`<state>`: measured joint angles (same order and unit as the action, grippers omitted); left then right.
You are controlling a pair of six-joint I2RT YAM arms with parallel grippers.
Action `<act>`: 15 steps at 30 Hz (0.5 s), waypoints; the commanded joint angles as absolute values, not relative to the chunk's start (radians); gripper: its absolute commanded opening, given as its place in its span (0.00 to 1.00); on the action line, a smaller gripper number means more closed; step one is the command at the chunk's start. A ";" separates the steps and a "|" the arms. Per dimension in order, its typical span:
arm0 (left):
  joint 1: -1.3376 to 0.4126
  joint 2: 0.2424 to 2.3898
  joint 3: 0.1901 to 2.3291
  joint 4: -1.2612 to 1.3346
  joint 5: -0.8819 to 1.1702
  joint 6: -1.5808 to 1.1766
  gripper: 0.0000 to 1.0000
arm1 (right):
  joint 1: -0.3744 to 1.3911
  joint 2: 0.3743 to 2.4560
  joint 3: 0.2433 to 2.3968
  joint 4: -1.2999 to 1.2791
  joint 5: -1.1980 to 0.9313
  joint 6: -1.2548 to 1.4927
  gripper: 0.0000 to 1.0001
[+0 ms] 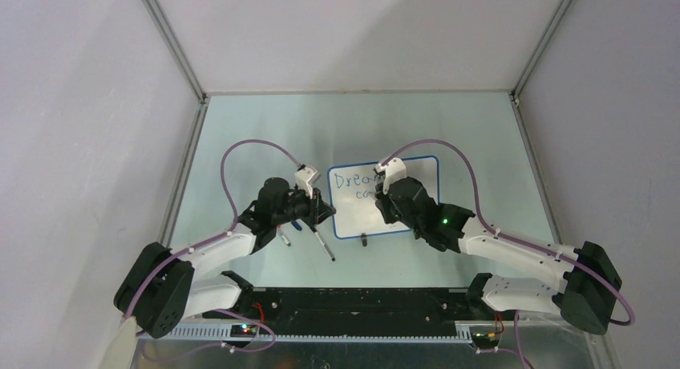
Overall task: Write a sentence on the whiteboard
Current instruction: Write a sentence with the whiteboard marker.
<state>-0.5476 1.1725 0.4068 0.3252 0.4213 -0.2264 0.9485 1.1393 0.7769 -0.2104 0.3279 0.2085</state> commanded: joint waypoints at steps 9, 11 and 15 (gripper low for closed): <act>-0.554 1.156 0.428 0.337 0.432 -0.204 0.26 | 0.933 1.137 0.811 -0.164 0.354 0.194 0.00; -0.554 1.155 0.429 0.337 0.431 -0.204 0.26 | 0.933 1.138 0.811 -0.162 0.349 0.192 0.00; -0.553 1.155 0.429 0.337 0.432 -0.204 0.26 | 0.934 1.142 0.811 -0.158 0.337 0.190 0.00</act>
